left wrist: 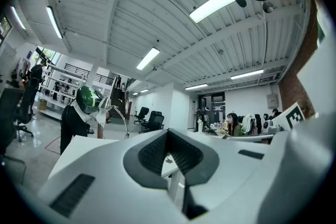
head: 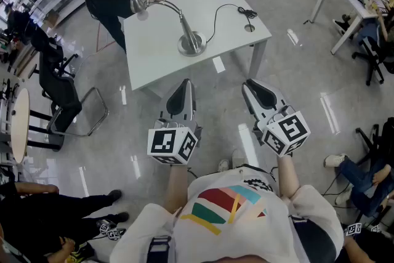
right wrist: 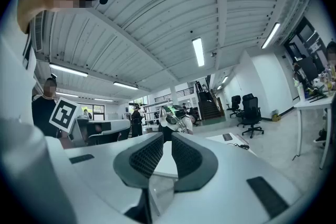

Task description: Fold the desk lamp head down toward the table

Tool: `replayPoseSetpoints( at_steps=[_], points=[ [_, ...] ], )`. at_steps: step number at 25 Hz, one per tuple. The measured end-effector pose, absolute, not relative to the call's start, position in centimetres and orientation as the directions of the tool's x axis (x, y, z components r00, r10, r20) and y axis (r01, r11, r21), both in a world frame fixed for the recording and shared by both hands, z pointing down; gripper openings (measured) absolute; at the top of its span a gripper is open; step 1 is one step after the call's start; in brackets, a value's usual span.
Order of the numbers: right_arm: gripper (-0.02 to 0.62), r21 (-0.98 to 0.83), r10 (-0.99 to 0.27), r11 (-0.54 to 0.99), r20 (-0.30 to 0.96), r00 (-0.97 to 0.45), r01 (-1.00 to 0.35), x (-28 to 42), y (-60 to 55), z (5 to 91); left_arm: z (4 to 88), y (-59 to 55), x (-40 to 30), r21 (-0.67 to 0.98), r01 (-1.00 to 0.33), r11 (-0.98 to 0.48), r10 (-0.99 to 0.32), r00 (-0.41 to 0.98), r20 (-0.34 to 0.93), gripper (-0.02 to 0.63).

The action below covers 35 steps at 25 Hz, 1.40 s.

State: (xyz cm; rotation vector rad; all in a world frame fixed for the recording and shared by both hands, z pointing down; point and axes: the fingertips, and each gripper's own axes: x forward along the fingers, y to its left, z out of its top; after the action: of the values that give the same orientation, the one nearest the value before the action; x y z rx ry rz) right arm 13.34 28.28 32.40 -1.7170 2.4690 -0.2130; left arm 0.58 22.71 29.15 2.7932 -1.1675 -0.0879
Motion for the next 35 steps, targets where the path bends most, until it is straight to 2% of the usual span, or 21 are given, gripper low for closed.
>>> replayPoseSetpoints(
  at_steps=[5, 7, 10, 13, 20, 28, 35],
  points=[
    [0.035, -0.170, -0.929, 0.368, -0.044, -0.366, -0.914, 13.7, 27.6, 32.1, 29.4, 22.2, 1.2, 0.125, -0.718, -0.685, -0.724, 0.690, -0.005, 0.044],
    [0.140, -0.111, -0.922, 0.388, -0.039, -0.386, -0.915, 13.6, 26.9, 32.0, 29.4, 21.8, 1.5, 0.123, -0.725, -0.678, -0.731, 0.683, -0.004, 0.045],
    [0.203, -0.005, -0.907, 0.421, 0.003, -0.421, -0.907, 12.9, 26.1, 32.7, 29.8, 21.3, 2.0, 0.121, -0.735, -0.667, -0.741, 0.672, 0.001, 0.044],
    [0.207, 0.002, -0.891, 0.454, 0.007, -0.453, -0.891, 12.8, 25.6, 33.3, 30.2, 21.1, 2.7, 0.109, -0.743, -0.661, -0.746, 0.665, 0.009, 0.044],
    [0.207, -0.245, -0.827, 0.557, -0.079, -0.556, -0.794, 13.1, 23.4, 34.3, 31.4, 19.0, 2.3, 0.103, -0.772, -0.627, -0.775, 0.632, 0.015, 0.045],
    [0.207, -0.223, -0.838, 0.537, -0.025, -0.546, -0.814, 13.7, 14.5, 35.7, 32.4, 9.3, 2.7, 0.127, -0.769, -0.626, -0.776, 0.631, -0.001, 0.044],
    [0.207, -0.150, -0.817, 0.576, -0.079, -0.571, -0.803, 11.0, 1.2, 30.8, 28.5, -4.8, 0.1, 0.138, -0.749, -0.648, -0.761, 0.642, -0.088, 0.045]
  ],
)
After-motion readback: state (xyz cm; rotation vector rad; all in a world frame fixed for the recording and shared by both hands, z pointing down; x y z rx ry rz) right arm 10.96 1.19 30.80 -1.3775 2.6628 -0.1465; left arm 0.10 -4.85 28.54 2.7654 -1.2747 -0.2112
